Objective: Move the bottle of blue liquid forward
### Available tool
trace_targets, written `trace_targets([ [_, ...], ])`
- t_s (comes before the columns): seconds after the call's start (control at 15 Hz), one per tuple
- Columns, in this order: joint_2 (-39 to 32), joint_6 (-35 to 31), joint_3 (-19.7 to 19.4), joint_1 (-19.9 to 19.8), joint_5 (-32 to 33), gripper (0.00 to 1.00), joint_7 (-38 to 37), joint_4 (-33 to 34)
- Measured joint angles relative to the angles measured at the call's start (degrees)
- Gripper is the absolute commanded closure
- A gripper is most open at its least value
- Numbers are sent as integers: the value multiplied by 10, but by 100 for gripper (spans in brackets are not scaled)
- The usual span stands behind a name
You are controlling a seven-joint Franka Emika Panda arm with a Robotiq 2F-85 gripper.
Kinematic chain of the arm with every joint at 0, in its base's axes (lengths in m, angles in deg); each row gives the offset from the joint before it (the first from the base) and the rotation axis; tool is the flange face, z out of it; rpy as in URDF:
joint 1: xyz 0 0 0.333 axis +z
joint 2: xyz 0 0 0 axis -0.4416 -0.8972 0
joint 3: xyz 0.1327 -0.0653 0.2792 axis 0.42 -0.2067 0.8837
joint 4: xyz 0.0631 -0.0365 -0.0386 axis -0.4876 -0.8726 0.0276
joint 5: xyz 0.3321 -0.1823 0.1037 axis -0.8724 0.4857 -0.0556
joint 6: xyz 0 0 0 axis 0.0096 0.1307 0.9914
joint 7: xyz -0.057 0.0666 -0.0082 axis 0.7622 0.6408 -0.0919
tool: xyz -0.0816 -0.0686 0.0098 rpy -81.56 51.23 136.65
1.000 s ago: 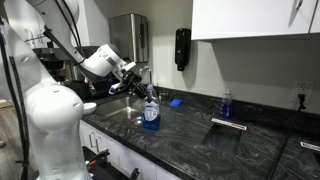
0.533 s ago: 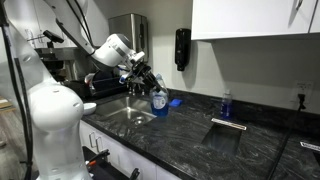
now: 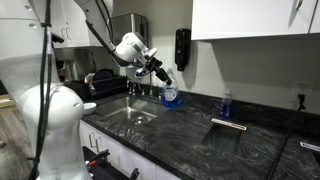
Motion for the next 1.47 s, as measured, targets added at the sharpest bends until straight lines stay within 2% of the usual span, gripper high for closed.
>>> trace_targets([
  [0.47,-106,57,-15,33,33,71,-30,108],
  [0.73,-159,58,-37,45,43,71,-51,143],
  [1.27,-233,34,-72,49,46,71,-38,218],
  [1.33,-240,31,-74,50,48,21,-37,225],
  [1.47,-250,25,-77,50,48,14,-31,235],
])
